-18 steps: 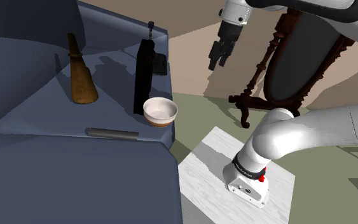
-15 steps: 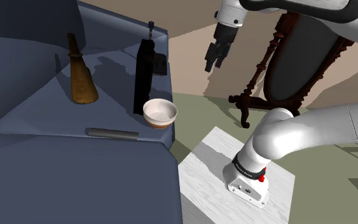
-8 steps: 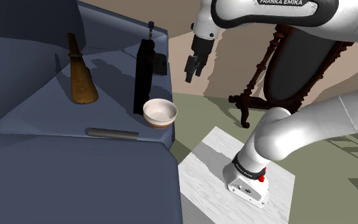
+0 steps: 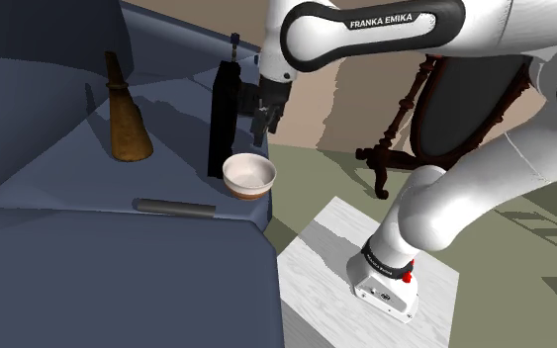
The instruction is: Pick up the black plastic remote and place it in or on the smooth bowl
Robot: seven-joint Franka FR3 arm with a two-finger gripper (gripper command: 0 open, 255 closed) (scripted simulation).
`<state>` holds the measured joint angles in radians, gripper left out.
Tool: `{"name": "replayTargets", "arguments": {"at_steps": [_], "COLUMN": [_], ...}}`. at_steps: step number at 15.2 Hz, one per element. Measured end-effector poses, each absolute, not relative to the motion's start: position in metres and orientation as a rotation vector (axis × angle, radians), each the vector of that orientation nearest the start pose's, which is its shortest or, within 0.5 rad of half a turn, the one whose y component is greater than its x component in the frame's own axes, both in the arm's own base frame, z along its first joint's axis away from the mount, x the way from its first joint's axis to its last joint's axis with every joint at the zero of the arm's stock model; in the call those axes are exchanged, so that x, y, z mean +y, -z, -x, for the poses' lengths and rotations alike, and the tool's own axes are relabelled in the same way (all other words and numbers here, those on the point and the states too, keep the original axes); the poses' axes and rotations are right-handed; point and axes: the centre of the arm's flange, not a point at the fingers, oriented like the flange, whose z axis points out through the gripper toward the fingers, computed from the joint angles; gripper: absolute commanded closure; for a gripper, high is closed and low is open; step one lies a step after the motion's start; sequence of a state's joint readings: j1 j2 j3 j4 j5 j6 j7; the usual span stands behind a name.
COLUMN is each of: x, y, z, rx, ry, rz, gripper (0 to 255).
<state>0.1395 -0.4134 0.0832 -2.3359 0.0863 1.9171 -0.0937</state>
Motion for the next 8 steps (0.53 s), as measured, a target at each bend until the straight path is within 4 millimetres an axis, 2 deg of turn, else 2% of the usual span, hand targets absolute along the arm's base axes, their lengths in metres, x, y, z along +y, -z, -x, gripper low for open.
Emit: {"name": "replayTargets", "arguments": {"at_steps": [7,8], "x": [0.174,0.184], "y": [-0.441,-0.439], "z": [-0.450,-0.456], "rx": [-0.627,-0.654], "ry": [-0.019,0.003], "rz": [3.029,3.023], "gripper": [0,0]}}
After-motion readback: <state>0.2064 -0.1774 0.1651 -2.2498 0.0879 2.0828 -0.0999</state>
